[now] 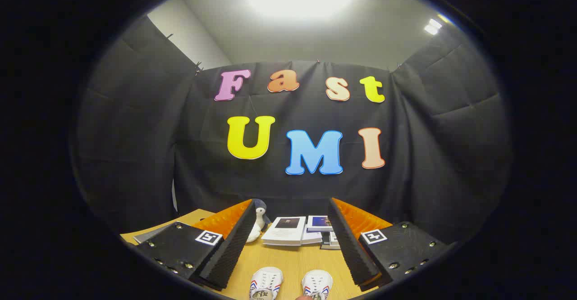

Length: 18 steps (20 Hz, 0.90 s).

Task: Open the storage box then place both shoes into the box .Put the left shoe in first, then the right shoe, with the right side of both shoes facing outward in a uniform manner.

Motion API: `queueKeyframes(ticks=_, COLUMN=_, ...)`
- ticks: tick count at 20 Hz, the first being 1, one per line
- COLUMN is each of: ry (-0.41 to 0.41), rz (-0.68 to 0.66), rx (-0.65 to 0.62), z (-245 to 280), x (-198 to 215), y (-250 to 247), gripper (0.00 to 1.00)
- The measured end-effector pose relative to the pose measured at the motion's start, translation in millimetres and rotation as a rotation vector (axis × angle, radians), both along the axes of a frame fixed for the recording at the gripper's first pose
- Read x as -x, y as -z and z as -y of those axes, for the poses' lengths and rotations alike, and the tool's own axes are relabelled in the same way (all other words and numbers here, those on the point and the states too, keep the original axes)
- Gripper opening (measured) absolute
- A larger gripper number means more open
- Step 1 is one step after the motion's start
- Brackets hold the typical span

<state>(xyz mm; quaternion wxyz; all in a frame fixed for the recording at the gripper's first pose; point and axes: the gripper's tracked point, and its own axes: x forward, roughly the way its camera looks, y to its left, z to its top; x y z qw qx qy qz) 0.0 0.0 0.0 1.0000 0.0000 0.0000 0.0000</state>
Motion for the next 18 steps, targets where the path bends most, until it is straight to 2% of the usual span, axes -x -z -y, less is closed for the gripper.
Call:
queueKeyframes(ticks=4, ry=-0.011, rz=0.021, rx=0.013, z=-2, x=3, y=-8, gripper=0.96)
queueKeyframes(ticks=18, ry=0.019, rz=0.029, rx=-0.067, z=12, x=12, y=-10, gripper=0.96)
